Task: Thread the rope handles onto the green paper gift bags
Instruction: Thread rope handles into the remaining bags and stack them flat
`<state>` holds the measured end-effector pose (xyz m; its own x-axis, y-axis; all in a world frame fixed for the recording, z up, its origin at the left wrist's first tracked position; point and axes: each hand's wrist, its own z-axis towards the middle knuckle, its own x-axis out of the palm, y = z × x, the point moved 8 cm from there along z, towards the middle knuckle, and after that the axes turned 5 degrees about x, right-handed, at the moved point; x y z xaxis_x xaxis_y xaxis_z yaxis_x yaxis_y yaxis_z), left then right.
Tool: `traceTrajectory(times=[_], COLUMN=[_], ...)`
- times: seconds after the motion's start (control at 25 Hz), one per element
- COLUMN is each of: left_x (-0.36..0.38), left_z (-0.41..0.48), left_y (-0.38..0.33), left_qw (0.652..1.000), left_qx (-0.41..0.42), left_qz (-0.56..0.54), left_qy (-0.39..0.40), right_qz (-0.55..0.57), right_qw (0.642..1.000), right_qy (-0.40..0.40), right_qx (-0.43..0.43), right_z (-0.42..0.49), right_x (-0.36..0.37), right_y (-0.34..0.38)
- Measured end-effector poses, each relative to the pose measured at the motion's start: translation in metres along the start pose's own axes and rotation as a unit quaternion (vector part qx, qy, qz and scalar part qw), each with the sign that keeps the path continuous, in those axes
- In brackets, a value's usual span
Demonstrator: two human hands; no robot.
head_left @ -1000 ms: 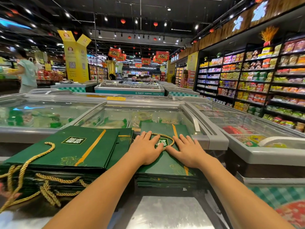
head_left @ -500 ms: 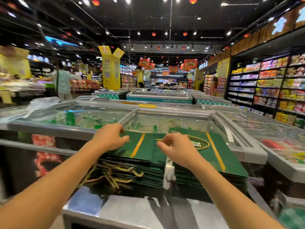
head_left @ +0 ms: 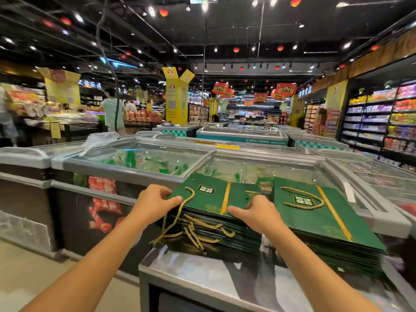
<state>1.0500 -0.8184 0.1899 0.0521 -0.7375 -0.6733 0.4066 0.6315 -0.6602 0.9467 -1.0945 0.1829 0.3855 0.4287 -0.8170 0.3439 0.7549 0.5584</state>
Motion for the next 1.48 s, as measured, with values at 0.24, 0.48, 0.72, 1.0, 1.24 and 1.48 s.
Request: traceTrajectory(times=[0.24, 0.48, 0.72, 1.0, 1.24, 1.48], left_x=[-0.006, -0.018, -0.009, 0.053, 0.120, 0.157], left_z=[-0.021, -0.039, -0.061, -0.097, -0.116, -0.121], left_y=[-0.003, -0.024, -0.046, -0.084, -0.110, -0.124], left_qw=[0.995, 0.971, 0.928, 0.879, 0.894, 0.922], left_qx=[-0.010, 0.010, 0.015, -0.009, -0.002, 0.048], left_qz=[-0.079, -0.213, -0.364, -0.470, -0.424, -0.357], left_qy=[-0.067, -0.106, -0.074, 0.073, 0.142, 0.140], right_qz=[0.075, 0.175, 0.268, 0.304, 0.268, 0.153], right_qw=[0.997, 0.983, 0.959, 0.945, 0.951, 0.971], right_qy=[-0.025, -0.048, -0.071, -0.114, -0.157, -0.183], right_qx=[0.022, -0.015, -0.060, -0.031, -0.003, 0.019], right_z=[-0.006, -0.027, -0.069, -0.123, -0.157, -0.165], right_x=[-0.006, -0.027, -0.068, -0.102, -0.110, -0.107], right_y=[-0.003, 0.007, -0.010, -0.103, -0.171, -0.204])
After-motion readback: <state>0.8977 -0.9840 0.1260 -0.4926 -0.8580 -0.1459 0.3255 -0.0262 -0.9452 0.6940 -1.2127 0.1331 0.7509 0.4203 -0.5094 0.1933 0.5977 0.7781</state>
